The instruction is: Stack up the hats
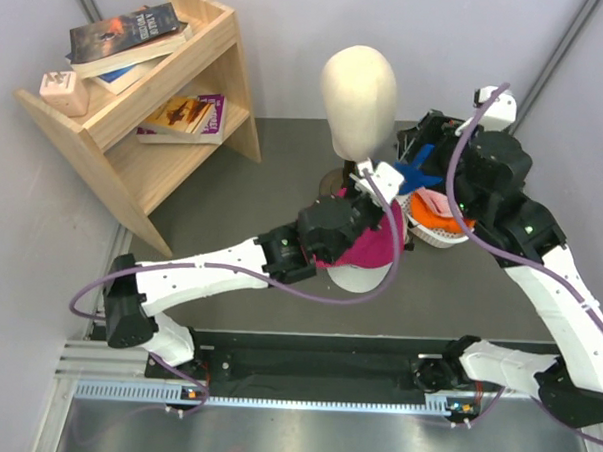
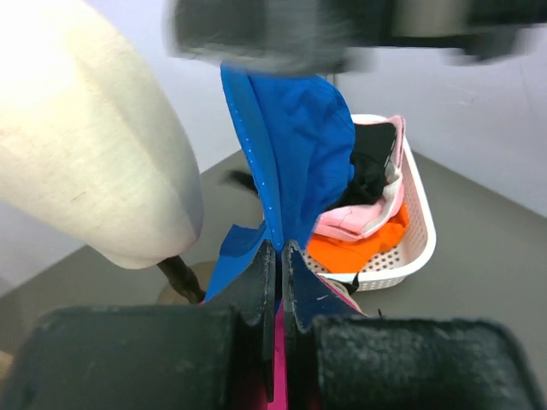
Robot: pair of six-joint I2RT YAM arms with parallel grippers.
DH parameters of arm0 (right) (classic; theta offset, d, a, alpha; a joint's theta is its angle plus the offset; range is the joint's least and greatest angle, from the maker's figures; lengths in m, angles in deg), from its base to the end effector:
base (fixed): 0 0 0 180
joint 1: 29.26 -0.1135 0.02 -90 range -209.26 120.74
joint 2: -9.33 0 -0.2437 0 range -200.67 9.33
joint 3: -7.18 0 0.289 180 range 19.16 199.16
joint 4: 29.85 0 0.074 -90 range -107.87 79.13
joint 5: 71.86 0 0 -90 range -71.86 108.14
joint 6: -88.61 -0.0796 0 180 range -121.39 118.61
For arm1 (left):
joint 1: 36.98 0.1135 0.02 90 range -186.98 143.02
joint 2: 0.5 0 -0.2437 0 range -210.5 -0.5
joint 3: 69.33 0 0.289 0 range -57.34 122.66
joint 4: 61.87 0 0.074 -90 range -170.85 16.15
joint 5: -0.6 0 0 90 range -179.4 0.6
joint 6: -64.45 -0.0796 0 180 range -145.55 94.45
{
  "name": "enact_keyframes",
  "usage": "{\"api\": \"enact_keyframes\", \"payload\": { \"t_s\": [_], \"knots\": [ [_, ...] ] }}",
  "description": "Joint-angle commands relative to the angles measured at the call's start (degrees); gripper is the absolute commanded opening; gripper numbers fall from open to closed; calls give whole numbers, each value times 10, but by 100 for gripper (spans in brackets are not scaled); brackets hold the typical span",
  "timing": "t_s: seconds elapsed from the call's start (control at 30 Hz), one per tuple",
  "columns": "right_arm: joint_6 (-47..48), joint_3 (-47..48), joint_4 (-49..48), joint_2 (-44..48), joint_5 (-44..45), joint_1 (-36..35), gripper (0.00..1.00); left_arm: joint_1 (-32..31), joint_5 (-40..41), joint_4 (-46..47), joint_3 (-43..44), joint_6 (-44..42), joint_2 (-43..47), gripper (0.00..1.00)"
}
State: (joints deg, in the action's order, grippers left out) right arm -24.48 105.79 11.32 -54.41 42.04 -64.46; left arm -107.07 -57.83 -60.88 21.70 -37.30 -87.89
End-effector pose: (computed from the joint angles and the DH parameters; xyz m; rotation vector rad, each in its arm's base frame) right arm 0.2598 0.1438 0.4812 0.1377 1.6827 0.4170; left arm 0.1886 -0.3983 0.3867 0.6135 1.3858 -0.4081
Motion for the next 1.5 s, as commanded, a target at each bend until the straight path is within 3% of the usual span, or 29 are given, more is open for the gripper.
{"api": "enact_keyframes", "payload": {
  "t_s": [0.0, 0.03, 0.13, 0.37, 0.53, 0.73, 1.07, 1.2, 1.47],
  "knots": [
    [21, 1, -30, 46, 19, -9, 91, 52, -114, -28, 25, 115, 45, 0],
    [25, 1, -27, 56, 32, -8, 96, 58, -128, -42, 30, 140, 44, 0],
    [35, -6, -24, 84, 72, 0, 100, 79, -178, -50, 44, 183, 43, 0],
    [53, -28, -12, 129, 154, 27, 100, 109, -261, -18, 47, 336, 56, 0],
    [57, -49, -10, 135, 176, 36, 100, 140, -296, 77, -58, 507, 114, 0],
    [45, -79, -13, 134, 168, 37, 100, 172, -267, 175, -218, 634, 209, 0],
    [36, -105, -22, 134, 164, 38, 100, 200, -236, 225, -386, 767, 365, 0],
    [36, -109, -22, 129, 158, 37, 100, 215, -260, 251, -433, 841, 391, 0],
    [33, -118, -24, 127, 150, 38, 100, 224, -250, 191, -451, 830, 413, 0]
  ]
}}
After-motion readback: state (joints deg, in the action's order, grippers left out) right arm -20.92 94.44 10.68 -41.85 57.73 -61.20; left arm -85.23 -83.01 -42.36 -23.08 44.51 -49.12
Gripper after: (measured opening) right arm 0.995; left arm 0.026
